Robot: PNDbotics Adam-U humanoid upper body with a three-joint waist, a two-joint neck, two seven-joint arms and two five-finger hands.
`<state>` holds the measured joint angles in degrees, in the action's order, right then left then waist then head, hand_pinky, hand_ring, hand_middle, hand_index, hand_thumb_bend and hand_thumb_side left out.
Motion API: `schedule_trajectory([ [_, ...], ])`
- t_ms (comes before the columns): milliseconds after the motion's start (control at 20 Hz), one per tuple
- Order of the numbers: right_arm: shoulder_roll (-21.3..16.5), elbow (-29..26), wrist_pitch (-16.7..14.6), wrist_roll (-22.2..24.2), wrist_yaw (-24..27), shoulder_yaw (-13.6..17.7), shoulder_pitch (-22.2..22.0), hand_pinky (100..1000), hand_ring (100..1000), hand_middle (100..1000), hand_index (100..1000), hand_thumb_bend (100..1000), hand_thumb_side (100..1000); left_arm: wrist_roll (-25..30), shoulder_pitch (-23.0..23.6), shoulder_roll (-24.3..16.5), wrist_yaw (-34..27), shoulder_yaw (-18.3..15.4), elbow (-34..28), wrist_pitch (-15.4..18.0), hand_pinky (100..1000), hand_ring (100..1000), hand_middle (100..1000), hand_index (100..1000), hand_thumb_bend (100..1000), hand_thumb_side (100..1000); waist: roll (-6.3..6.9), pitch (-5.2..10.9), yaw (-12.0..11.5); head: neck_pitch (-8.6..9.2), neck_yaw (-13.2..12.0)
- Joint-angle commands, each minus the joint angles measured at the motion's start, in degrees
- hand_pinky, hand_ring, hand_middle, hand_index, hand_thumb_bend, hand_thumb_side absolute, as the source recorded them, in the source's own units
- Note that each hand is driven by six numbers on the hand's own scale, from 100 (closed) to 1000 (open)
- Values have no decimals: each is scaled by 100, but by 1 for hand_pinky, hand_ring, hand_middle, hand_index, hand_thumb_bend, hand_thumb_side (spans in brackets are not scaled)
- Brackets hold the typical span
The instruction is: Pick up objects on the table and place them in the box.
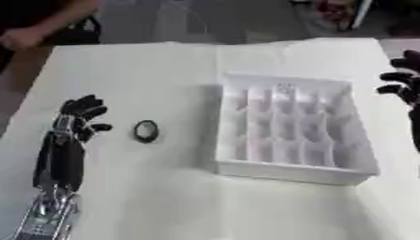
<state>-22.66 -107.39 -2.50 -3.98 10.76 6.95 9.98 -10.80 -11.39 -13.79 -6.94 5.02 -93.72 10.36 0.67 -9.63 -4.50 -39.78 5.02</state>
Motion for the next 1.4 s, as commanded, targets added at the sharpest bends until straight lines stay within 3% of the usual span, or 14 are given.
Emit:
schedule_trajectory([
  [50, -108, -110, -8, 14, -19, 68, 55, 596, 667, 710, 817, 100, 996, 25, -57, -159, 210, -95, -144, -31, 621, 799, 753, 841, 222, 1000, -1, 54, -3, 59, 43],
  [200, -114, -108, -8, 11, -23, 72, 49, 596, 667, 710, 816, 100, 997, 19, -62, -402, 1073, -267, -226, -186, 630, 797, 757, 832, 192, 1000, 2, 56, -8, 61, 54],
  [350, -122, -104, -5, 4, -30, 78, 38, 596, 667, 709, 815, 100, 998, 141, -71, -737, 2743, -547, -506, -493, 639, 793, 760, 822, 204, 1000, 12, 58, -18, 63, 70],
  [450, -118, -104, -4, -1, -32, 80, 38, 595, 667, 709, 815, 100, 999, 182, -52, -737, 3430, -603, -670, -675, 639, 793, 759, 820, 210, 1000, 13, 57, -16, 72, 75],
  [600, -118, -104, -1, 6, -34, 78, 45, 596, 667, 710, 815, 100, 999, 187, -31, -675, 3758, -599, -790, -816, 639, 793, 759, 821, 209, 1000, 10, 56, -14, 84, 74],
  [1100, -118, -110, 2, 2, -36, 83, 48, 596, 667, 710, 815, 100, 999, 222, -49, -681, 3875, -578, -857, -874, 639, 793, 758, 816, 248, 1000, 17, 55, 13, 102, 59],
  [1150, -119, -110, 3, 2, -36, 83, 49, 596, 667, 709, 815, 100, 1000, 236, -53, -690, 3886, -576, -859, -876, 640, 793, 758, 810, 281, 998, 18, 55, 16, 103, 61],
  [1300, -120, -112, 4, 4, -37, 81, 51, 596, 667, 710, 814, 100, 999, 410, -66, -746, 4015, -561, -828, -915, 725, 803, 764, 759, 637, 745, 21, 55, 25, 106, 57],
  [1400, -119, -111, 5, 5, -39, 81, 48, 596, 667, 710, 814, 100, 1000, 699, -80, -800, 4350, -564, -800, -988, 786, 815, 778, 733, 807, 657, 23, 55, 29, 105, 55],
])
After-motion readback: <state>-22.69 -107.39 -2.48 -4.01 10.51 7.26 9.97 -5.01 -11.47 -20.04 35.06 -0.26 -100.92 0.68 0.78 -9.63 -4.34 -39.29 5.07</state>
